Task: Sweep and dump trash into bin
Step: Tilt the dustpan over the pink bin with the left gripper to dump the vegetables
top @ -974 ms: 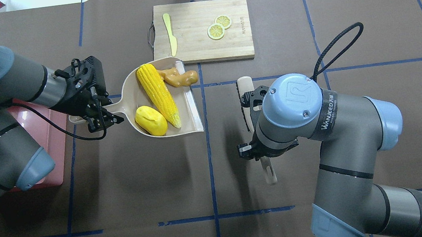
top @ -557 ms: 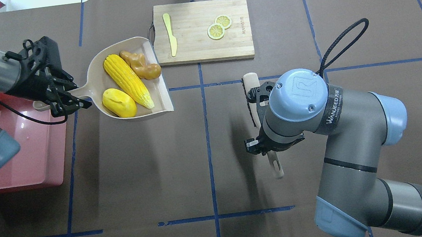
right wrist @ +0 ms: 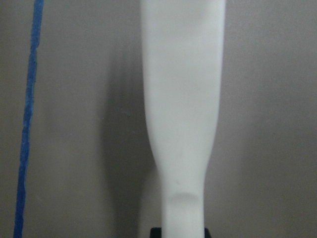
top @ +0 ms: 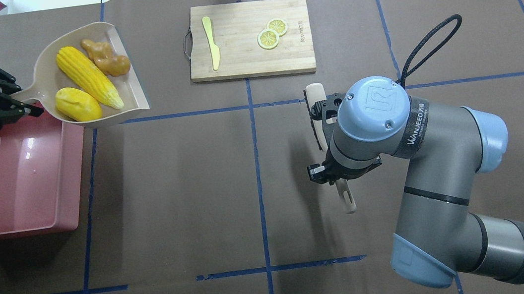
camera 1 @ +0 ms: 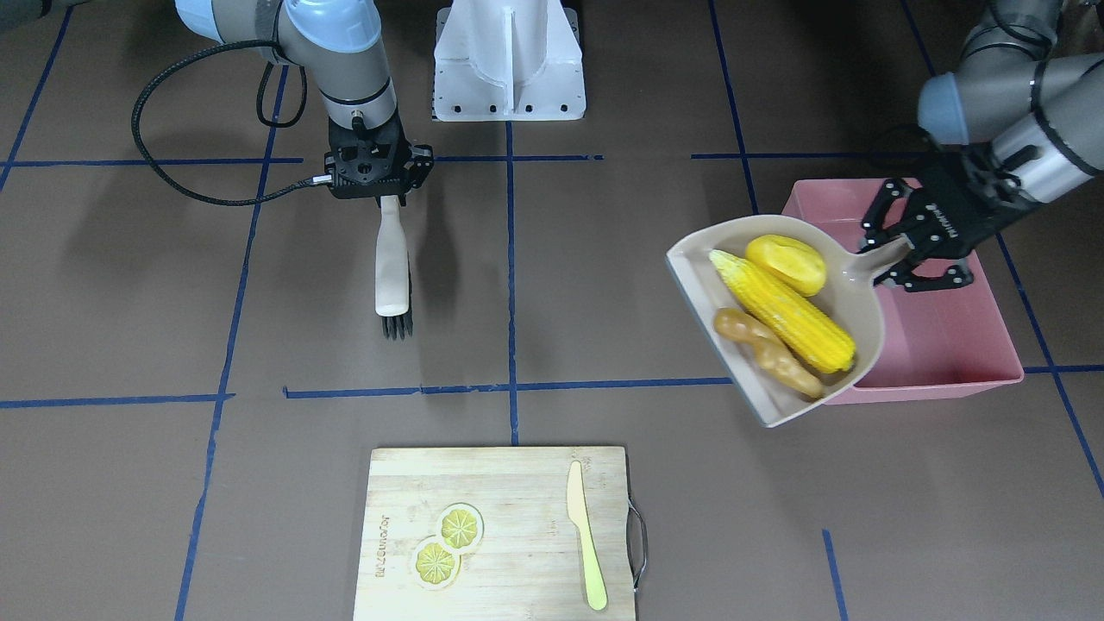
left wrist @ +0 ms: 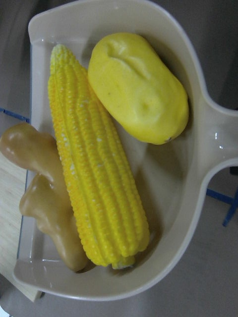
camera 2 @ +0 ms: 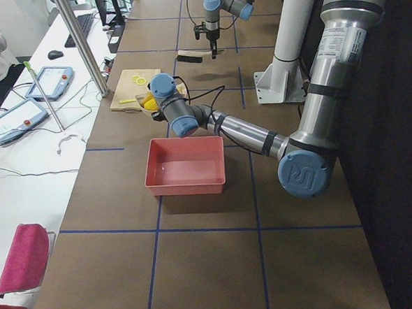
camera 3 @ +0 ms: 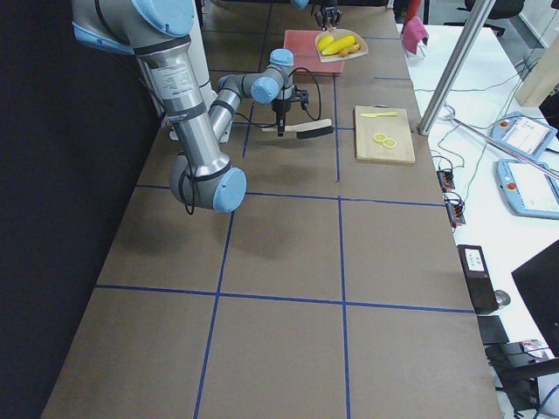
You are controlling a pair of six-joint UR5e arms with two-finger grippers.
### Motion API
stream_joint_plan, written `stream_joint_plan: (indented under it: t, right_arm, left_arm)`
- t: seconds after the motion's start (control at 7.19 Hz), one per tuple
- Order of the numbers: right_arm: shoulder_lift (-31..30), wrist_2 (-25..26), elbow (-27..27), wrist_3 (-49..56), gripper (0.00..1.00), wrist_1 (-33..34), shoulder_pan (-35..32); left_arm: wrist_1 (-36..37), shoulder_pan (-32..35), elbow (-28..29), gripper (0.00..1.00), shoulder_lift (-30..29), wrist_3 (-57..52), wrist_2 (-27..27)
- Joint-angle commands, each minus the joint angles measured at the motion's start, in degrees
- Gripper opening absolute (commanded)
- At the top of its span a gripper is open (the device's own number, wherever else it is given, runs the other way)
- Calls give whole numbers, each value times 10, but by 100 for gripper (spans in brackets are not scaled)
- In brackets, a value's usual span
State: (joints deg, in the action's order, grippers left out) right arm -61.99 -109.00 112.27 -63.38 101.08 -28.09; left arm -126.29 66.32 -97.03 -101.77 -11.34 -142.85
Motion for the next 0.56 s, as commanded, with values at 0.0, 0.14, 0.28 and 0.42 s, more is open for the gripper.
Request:
stream_joint_plan:
  t: [0.0, 0.14, 0.28, 0.42]
  right_arm:
    - [-1, -1, 0, 0, 0, 0, 0]
    - [-1, -1, 0, 0, 0, -1, 0]
    - [-1, -1, 0, 0, 0, -1, 0]
    - [-2, -1, 0, 0, 0, -1, 0]
  left_arm:
    - [2, 54, 5, 0, 24, -28, 3]
    - [13, 78, 18, 0, 39, -59, 5]
    - [14, 117, 52, 0, 49, -134, 4]
    - [15, 143, 64, 0, 65, -140, 5]
